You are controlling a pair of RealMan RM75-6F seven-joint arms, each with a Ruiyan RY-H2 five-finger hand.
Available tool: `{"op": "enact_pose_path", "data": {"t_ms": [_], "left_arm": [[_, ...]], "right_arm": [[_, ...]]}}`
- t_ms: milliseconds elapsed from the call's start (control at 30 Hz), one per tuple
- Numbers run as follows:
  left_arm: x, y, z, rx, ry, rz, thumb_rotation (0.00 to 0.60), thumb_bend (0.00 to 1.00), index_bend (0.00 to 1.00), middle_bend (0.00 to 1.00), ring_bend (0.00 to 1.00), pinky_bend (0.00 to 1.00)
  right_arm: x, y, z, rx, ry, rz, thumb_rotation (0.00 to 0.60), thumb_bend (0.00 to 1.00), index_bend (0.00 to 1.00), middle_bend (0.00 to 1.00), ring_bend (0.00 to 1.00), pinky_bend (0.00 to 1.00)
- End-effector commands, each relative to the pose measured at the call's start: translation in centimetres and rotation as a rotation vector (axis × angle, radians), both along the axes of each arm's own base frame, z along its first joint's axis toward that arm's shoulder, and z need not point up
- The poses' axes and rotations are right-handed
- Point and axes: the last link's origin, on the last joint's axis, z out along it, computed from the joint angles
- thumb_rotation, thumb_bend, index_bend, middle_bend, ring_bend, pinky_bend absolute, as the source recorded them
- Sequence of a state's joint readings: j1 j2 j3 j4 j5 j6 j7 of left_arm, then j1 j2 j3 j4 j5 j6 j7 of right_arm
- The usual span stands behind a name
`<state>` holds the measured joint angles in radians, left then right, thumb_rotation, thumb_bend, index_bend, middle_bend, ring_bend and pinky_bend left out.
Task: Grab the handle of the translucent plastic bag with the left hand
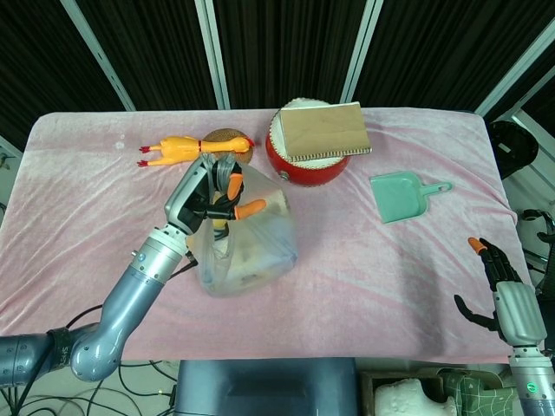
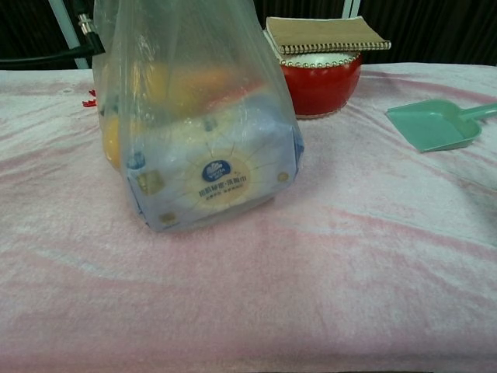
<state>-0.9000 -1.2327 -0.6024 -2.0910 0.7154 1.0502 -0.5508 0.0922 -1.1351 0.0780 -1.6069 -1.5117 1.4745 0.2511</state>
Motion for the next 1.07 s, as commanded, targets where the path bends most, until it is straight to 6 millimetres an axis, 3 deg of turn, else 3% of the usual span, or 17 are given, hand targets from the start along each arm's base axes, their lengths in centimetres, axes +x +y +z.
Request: {"op": "enact_pose_path", "data": {"t_ms": [33, 633, 1067], "left_arm": [[1.3, -0.2, 1.4, 0.030, 0.003, -0.023, 0.600, 0.16, 0.80, 0.99, 0.89, 0.81], [7.7, -0.9, 7.2, 0.161, 0.022, -0.104, 0.600, 0.13, 0.80, 0.99, 0.90, 0.81], [8.7, -1.3, 7.7, 0.156, 0.031, -0.100, 0.600, 0.13, 0.80, 0.99, 0.90, 0.81]], "right_arm": [[0.0, 0.0, 0.0, 0.000, 0.000, -0.001, 0.600, 0.27, 0.00, 0.00, 0.00, 0.18], [0.1, 0.1, -0.1, 0.001, 0.002, 0.001, 0.600, 0.27, 0.00, 0.00, 0.00, 0.18], [0.1, 0.1, 0.0, 0.001, 0.001, 0.002, 0.600, 0.27, 0.00, 0.00, 0.00, 0.18]]}}
